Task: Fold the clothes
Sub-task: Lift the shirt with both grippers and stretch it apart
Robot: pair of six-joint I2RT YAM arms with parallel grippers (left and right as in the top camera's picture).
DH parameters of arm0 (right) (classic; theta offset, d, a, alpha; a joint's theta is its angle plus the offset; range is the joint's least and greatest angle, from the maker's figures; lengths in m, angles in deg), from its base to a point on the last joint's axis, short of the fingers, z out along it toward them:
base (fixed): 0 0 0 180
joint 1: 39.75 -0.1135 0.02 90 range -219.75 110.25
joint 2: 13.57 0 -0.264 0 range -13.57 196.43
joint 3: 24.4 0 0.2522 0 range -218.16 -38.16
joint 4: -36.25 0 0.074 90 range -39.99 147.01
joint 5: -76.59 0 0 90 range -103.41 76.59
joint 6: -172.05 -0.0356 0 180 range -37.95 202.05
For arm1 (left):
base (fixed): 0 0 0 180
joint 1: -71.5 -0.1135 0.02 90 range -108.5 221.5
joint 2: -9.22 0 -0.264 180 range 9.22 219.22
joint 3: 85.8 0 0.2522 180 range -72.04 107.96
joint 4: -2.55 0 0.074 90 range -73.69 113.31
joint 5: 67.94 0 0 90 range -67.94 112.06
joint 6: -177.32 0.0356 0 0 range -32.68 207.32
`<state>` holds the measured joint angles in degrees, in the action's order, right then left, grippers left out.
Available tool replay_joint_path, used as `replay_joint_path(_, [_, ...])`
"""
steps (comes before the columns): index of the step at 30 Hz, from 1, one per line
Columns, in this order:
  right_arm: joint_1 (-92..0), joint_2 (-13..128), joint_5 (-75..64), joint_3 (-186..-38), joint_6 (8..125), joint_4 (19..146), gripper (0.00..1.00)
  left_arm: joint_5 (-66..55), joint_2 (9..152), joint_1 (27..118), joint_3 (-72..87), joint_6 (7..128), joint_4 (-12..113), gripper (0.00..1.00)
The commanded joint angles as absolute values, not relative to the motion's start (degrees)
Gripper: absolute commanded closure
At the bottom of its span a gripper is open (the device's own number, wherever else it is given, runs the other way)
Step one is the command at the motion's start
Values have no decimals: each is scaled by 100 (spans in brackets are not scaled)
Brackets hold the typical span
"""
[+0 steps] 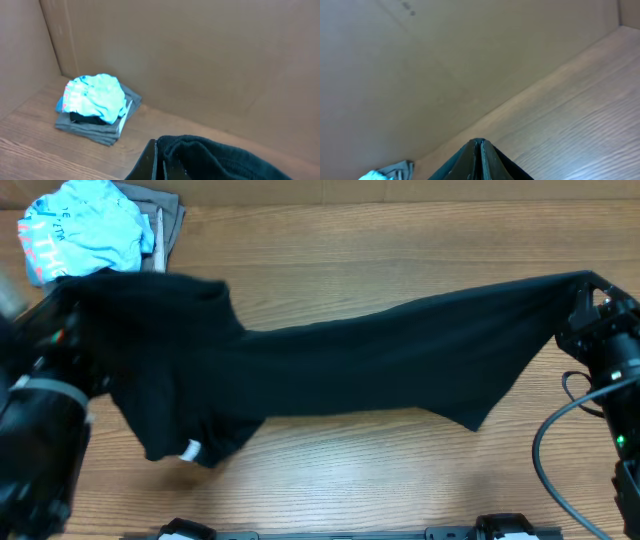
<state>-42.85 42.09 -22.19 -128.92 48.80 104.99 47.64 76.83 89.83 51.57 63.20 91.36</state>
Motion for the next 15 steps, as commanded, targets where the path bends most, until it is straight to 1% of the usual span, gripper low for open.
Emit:
replay_joint_path(1, [-4175, 4281, -2542, -13052, 4930, 10456, 96, 4862, 8007, 8957, 5188, 6519, 9074, 96])
replay_joint_path(6, [-4175, 4213, -2977, -13130, 5028, 10484, 96, 4860, 8000, 8957, 5271, 6797, 8808, 96])
replay_joint_path(15, [-4160, 4189, -3185, -13390, 5098, 10473, 96, 4974, 7992, 8957, 6244, 7066, 8838, 96])
